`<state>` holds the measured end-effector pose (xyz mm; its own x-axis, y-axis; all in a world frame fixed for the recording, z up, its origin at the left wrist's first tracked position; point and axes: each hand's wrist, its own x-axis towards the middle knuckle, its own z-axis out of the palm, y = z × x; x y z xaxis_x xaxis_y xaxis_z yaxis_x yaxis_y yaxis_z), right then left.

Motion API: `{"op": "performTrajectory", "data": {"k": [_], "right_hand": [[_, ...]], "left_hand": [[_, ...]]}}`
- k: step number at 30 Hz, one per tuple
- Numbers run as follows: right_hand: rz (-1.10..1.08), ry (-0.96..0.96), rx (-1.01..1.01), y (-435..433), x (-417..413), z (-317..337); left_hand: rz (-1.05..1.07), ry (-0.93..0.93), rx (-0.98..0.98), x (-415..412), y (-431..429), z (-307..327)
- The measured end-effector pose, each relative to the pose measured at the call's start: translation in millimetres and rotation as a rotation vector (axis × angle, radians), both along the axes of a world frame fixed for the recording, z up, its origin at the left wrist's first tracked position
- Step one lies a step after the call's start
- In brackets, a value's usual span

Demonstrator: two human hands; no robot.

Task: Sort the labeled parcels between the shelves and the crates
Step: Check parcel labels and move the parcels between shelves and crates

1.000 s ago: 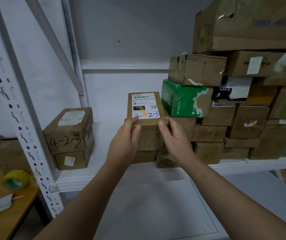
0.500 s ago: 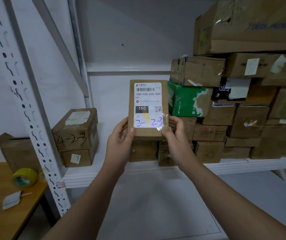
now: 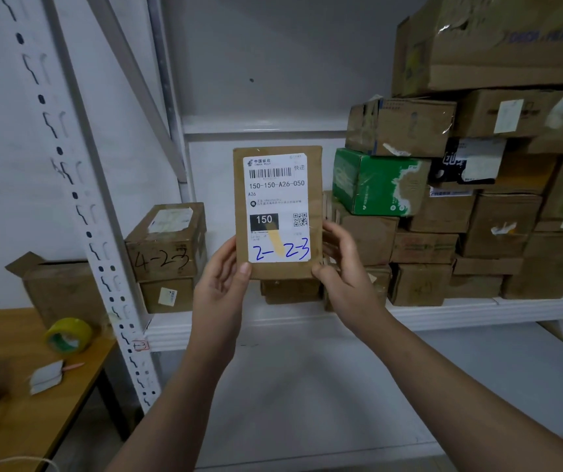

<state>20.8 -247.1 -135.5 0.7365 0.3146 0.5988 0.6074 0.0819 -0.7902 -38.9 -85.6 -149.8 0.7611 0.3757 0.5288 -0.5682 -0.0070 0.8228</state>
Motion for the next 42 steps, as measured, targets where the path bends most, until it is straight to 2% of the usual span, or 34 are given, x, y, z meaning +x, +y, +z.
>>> {"op": "performTrajectory", "data": {"k": [6,10,12,15,19,23,25,28,31,34,37,39,42], "right_hand": [[0.020,0.007,0.006,14.2,-6.7,3.2],[0.001,-0.066,-0.020,24.7,-12.1,9.5],[0.046,-0.093,-0.035,32.6,-13.2,15.9],[0.102,-0.107,-0.020,50.6,-12.3,27.6],[0.155,-0.109,0.011,84.7,-8.2,43.9],[0.151,-0.096,-0.031,126.9,4.2,58.0],[0.114,-0.094,-0.055,145.8,14.9,62.2],[0.064,-0.092,-0.074,166.3,30.7,62.8],[0.000,-0.082,-0.031,178.7,47.4,62.0],[-0.044,-0.061,-0.015,191.2,60.7,62.4],[-0.077,-0.133,-0.119,203.5,66.8,57.1],[-0.093,-0.185,-0.173,211.2,69.2,54.5],[-0.129,-0.225,-0.201,220.5,71.4,55.7]], "left_hand": [[0.056,-0.012,0.061,-9.2,13.5,4.9],[0.134,-0.009,0.191,-16.4,23.3,11.8],[0.171,-0.011,0.320,-20.1,28.9,18.2],[0.382,-0.002,0.597,-24.2,42.0,28.4],[0.584,-0.014,0.700,-25.8,72.5,54.0],[0.797,0.071,0.988,-20.5,109.3,87.8],[0.825,0.087,1.109,-15.1,124.2,98.8],[0.803,0.185,1.144,-0.6,142.2,109.8],[0.808,0.192,1.254,11.5,148.5,113.3],[0.891,0.277,1.434,25.4,154.3,114.1],[1.041,0.368,1.637,33.4,160.5,113.1],[1.143,0.343,1.745,33.8,163.7,110.5],[1.115,0.249,1.767,36.9,166.1,107.2]]}}
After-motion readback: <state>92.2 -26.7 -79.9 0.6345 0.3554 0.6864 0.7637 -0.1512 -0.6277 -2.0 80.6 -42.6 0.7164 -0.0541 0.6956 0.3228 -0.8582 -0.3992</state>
